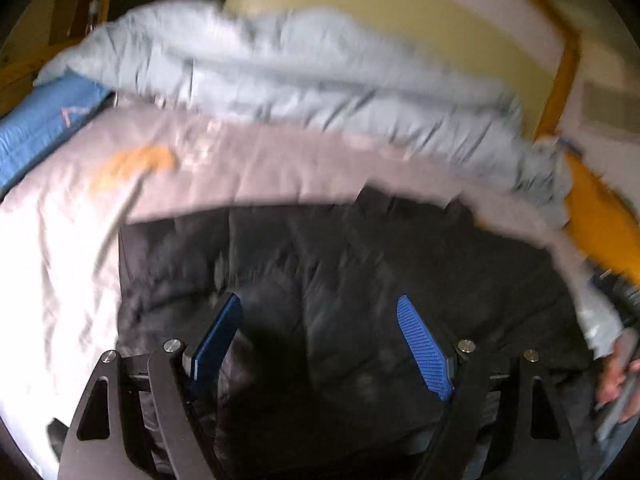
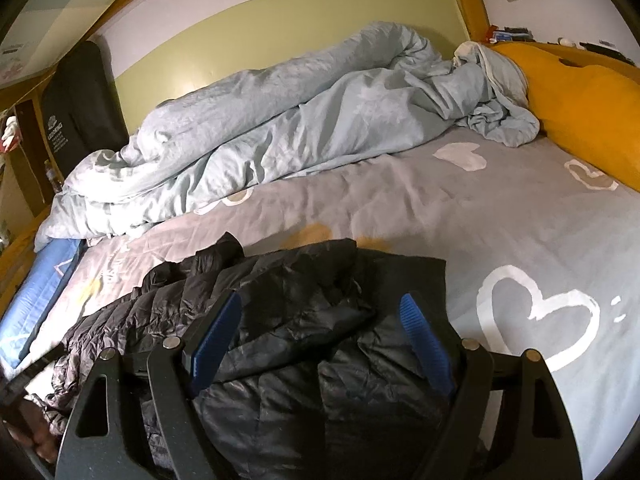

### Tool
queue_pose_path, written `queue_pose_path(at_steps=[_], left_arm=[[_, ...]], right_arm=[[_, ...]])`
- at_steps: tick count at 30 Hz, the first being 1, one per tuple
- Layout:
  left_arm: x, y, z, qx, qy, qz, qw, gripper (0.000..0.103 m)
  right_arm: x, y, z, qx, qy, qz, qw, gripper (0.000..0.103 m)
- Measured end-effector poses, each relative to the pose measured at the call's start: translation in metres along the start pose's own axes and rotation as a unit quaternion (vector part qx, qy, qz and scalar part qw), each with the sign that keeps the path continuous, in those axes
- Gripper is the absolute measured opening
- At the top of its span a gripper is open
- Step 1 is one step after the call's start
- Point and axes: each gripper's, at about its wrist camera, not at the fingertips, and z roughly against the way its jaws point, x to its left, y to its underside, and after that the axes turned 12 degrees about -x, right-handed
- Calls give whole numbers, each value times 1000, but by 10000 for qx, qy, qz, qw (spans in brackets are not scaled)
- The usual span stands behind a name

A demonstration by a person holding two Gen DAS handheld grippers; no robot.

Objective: Fold large clothes

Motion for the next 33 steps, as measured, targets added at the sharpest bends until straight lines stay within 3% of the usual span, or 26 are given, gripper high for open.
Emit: queue_pose_path(at_steps=[3, 11, 17, 19, 26, 30, 32, 33], left_arm=[[-1, 12, -19, 388, -111, -104, 9991, 82], [-5, 19, -24, 476, -216, -210, 9984, 82], [-10, 18, -25, 497, -317, -321, 9977, 82], [-11, 19, -25, 494, -352, -354, 9975, 82], [-19, 22, -27, 479, -520, -553, 9960, 82], [-18, 22, -27, 486, -512, -543, 9960, 82], [-18, 22, -27, 486, -514, -547, 9960, 82], [-18, 22, -27, 487, -516, -550, 9960, 82]], right_arm=[[3, -1, -5, 200, 7, 30, 9998, 81], [-10, -16, -33, 839, -525, -929, 9907, 81], [-24, -11, -49, 867, -799, -898, 9890, 80], [-25, -9, -56, 957, -915, -791, 9880, 70], [-5, -4, -58, 1064, -1070, -134, 9885, 61], [12, 10, -63, 1262, -421, 688, 9887, 49], [12, 13, -64, 1299, -293, 784, 9880, 41], [10, 14, -65, 1325, -278, 786, 9877, 31]])
